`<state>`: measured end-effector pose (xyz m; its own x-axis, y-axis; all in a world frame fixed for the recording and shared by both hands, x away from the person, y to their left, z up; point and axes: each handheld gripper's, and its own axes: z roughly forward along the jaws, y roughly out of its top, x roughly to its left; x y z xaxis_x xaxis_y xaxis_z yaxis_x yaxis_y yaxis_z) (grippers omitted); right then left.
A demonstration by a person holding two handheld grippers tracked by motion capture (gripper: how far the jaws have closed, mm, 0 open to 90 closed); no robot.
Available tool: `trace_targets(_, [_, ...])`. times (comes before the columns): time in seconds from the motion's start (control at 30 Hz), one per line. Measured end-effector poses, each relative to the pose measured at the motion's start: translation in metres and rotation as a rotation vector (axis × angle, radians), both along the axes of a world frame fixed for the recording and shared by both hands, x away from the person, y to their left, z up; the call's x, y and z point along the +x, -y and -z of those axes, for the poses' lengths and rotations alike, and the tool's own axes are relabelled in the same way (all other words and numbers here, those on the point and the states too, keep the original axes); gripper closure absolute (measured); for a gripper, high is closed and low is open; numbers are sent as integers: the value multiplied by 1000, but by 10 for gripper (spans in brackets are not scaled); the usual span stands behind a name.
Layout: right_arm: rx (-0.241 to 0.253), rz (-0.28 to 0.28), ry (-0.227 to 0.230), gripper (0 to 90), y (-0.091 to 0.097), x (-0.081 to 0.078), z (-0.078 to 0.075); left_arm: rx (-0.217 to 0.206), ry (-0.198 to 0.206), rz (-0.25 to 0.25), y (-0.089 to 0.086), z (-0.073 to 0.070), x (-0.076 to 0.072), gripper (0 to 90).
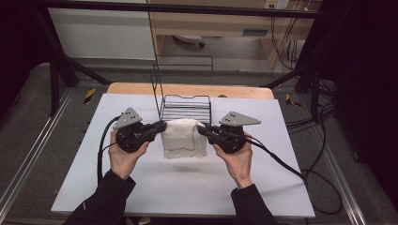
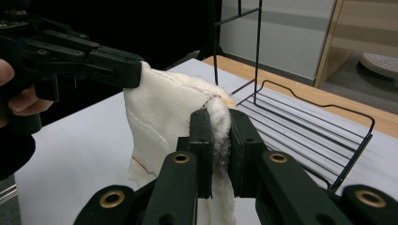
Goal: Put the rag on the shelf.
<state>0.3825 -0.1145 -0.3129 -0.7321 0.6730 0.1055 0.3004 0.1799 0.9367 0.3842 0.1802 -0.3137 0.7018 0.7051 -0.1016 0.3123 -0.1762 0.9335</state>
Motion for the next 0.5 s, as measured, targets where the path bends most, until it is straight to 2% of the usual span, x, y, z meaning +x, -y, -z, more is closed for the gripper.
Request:
trace_targets(0.3, [15, 7, 29, 816, 0, 1, -11, -28, 26, -6, -1, -10, 4, 837])
trace_targets(0.5, [24, 20, 72, 817, -1, 3, -23, -49, 51, -14, 0, -19, 8, 838])
